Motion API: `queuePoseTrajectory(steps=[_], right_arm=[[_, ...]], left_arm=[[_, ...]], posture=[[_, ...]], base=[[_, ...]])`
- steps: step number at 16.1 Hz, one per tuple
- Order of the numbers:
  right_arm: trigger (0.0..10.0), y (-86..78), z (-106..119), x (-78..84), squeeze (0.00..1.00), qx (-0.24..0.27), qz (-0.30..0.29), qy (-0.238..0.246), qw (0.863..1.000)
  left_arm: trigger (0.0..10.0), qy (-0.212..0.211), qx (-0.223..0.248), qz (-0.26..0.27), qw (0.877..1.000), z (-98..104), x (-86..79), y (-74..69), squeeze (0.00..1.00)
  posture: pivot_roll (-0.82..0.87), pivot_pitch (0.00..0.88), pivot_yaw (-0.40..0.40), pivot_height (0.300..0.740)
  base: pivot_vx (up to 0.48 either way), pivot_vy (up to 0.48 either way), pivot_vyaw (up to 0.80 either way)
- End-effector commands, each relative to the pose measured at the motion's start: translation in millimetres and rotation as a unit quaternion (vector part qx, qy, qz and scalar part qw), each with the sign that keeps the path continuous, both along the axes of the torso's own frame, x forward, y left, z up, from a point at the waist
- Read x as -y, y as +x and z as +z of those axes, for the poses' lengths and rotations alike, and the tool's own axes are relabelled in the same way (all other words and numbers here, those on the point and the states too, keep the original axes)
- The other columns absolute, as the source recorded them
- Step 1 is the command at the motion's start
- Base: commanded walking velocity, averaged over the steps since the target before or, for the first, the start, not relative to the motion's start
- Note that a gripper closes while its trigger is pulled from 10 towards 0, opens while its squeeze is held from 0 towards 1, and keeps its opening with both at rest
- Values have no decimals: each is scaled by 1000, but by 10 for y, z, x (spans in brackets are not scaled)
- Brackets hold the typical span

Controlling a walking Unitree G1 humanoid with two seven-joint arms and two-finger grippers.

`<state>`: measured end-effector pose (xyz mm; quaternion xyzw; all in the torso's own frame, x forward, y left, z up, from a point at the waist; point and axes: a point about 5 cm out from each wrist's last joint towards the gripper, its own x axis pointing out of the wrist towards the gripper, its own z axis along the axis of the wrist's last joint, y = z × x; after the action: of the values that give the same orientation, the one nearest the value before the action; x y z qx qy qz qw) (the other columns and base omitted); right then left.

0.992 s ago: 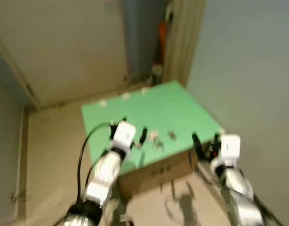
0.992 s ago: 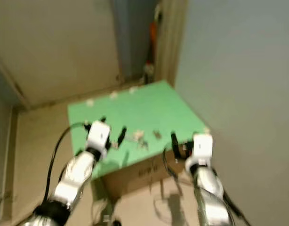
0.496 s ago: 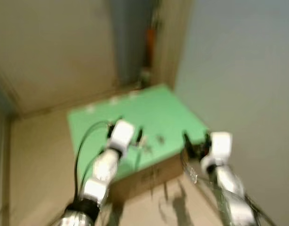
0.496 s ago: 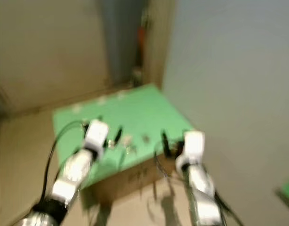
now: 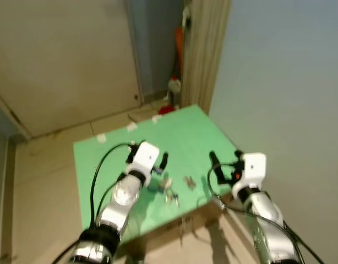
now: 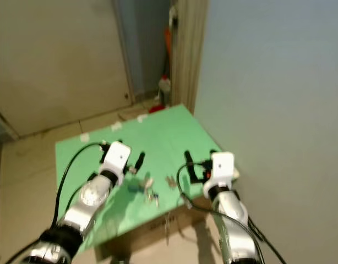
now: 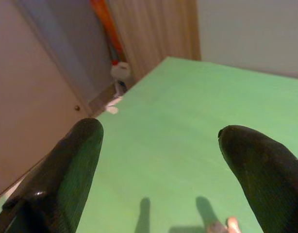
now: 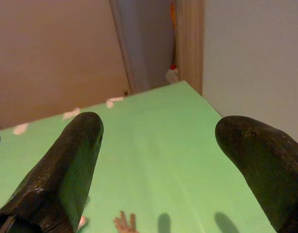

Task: Hang keys on a hook

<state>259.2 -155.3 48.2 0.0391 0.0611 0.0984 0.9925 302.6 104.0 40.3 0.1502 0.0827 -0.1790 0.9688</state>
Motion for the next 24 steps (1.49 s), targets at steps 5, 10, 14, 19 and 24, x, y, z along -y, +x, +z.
queuePoseTrajectory(steps=[5,10,14,19,24], right_arm=[[10000,-158,5,261,0,-17,-13,-32,999],[10000,-266,57,369,0,-21,-21,-41,999],[10000,-413,93,477,0,-31,-20,-55,998],[10000,-479,58,515,0,-51,-28,-54,997],[10000,-481,33,470,0,-61,-17,-53,997]], left_arm=[[10000,37,-54,-21,998,-63,231,108,0],[10000,75,-95,-21,992,-233,403,2,0],[10000,108,-129,-4,986,-390,473,-129,0],[10000,138,-163,34,976,-521,356,-210,0],[10000,116,-206,56,970,-637,355,-336,0]], posture=[[-181,86,-14,740],[-241,105,-15,740],[-301,116,-23,740],[-301,106,-15,740],[-292,111,-23,740]], base=[[0,0,0],[0,0,0],[0,0,0],[0,0,0],[0,0,0]])
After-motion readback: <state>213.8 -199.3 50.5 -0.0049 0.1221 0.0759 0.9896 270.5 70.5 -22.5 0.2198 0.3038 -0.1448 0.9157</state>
